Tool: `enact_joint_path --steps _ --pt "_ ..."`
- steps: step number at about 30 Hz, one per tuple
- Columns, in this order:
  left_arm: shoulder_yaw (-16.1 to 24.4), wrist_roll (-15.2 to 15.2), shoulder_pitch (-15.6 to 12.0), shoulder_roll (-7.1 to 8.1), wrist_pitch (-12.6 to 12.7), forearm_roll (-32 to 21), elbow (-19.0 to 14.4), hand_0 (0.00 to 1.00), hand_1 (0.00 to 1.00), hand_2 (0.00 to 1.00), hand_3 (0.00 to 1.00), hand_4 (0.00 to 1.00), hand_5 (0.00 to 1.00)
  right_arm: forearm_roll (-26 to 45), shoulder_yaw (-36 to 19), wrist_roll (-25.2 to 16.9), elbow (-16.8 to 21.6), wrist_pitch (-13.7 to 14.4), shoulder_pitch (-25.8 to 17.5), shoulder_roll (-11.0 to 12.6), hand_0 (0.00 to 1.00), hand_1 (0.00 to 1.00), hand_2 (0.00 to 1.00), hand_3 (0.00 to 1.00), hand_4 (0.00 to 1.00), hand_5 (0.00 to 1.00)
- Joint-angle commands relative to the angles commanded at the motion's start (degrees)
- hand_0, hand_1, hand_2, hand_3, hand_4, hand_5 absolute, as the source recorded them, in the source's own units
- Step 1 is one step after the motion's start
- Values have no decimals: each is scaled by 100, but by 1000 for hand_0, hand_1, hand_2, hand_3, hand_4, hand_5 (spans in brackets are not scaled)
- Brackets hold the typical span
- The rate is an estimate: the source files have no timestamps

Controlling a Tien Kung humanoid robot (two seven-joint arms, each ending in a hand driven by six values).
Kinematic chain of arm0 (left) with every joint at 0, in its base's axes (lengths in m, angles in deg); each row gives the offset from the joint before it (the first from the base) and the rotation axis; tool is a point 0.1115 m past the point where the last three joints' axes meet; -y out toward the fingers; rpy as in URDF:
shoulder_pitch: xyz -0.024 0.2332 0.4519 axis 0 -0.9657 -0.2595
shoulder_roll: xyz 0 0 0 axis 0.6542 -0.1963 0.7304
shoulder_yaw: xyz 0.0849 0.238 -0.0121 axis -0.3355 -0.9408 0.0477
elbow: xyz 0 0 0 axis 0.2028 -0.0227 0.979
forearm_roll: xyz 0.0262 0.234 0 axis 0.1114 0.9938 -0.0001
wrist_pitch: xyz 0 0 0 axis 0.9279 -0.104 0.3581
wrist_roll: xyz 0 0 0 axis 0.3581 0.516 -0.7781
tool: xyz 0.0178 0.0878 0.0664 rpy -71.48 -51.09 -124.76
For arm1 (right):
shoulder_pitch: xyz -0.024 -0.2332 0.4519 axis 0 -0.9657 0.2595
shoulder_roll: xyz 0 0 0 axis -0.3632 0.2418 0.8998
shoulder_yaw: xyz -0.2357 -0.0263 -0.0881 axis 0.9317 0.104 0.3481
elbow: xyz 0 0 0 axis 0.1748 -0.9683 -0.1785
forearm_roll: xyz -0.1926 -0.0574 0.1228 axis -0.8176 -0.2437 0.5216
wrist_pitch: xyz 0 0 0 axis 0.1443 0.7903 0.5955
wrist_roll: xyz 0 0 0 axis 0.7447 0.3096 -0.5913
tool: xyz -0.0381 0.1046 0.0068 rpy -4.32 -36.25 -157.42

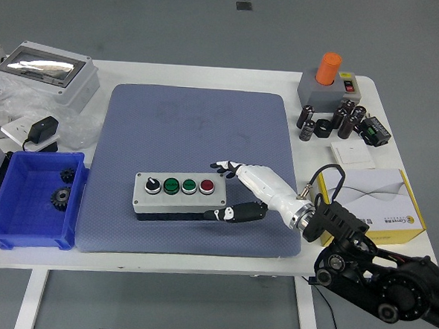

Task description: Pick up the button,place it on the desk,press the button,press the button

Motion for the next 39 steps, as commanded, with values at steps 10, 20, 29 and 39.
enact_joint_path --steps 10,20,29,39 --pt "1 23 -20 -9 33 0 -3 850 846 809 899 998 934 44 -997 -37 743 261 -368 530 724 726 800 875 938 584" --pt "-26 -2 -48 38 54 -74 -21 849 845 808 898 998 923 655 -1747 607 1915 -1105 157 1530 625 683 687 871 900 639" --pt "-42 -7 -40 49 41 -118 -27 848 843 807 897 998 925 1207 -1376 691 2022 -2296 637 1366 218 258 270 728 751 663" --pt "-63 -22 -45 63 35 -173 -35 847 843 807 896 998 932 1164 -734 993 1716 -2743 1026 1142 38 83 168 750 644 898"
